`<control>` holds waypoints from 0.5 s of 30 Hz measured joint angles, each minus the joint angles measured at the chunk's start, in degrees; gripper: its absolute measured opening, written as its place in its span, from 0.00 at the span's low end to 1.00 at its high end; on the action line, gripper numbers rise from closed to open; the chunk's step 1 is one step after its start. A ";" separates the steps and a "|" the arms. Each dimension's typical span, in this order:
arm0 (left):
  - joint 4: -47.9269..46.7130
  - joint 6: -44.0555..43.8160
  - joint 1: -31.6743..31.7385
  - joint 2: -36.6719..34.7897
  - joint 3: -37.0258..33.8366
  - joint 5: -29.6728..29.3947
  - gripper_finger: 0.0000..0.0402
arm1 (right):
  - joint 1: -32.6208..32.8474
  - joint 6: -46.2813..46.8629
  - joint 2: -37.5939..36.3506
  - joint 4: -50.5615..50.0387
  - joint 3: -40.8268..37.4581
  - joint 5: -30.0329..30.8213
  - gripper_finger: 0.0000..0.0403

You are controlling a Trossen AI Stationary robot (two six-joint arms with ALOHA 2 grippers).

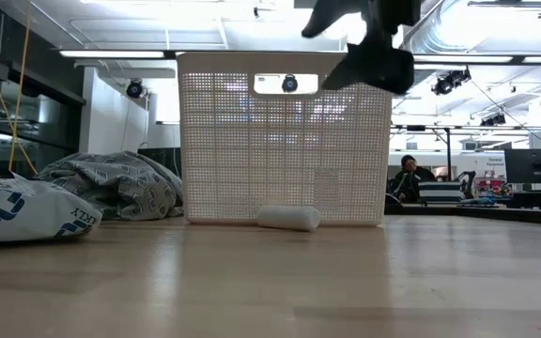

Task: Pick & place medical supplies in basket/bin
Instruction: Put the white roll gauze into the white bin

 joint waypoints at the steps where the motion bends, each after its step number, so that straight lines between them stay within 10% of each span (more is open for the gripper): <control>1: 0.09 0.39 0.00 0.00 0.00 -0.01 0.49 | 0.00 0.05 0.00 0.62 -0.60 0.05 0.66; 15: 0.15 2.65 0.02 0.00 0.00 0.20 0.49 | 4.64 -1.05 0.53 1.32 -1.09 10.53 0.66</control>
